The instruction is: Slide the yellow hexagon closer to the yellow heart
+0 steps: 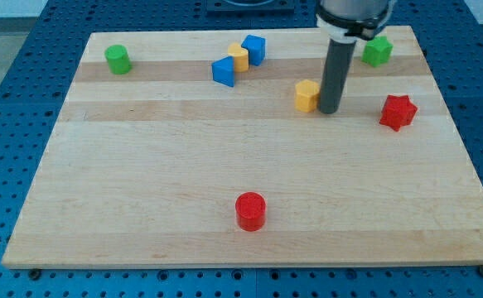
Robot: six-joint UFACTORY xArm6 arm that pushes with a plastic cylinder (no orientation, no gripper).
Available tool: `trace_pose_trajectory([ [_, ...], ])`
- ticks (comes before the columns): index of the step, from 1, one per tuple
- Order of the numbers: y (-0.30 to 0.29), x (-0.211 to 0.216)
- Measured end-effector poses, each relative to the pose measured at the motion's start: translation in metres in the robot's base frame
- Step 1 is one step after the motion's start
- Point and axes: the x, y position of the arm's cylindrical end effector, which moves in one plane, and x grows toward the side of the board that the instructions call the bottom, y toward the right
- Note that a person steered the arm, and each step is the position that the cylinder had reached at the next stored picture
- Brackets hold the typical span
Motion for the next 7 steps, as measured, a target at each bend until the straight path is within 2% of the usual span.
trace_pose_trajectory([
  [3, -0.048, -0.062],
  [4, -0.065, -0.07],
  [5, -0.053, -0.062],
  [6, -0.044, -0.035],
  [7, -0.07, -0.033],
])
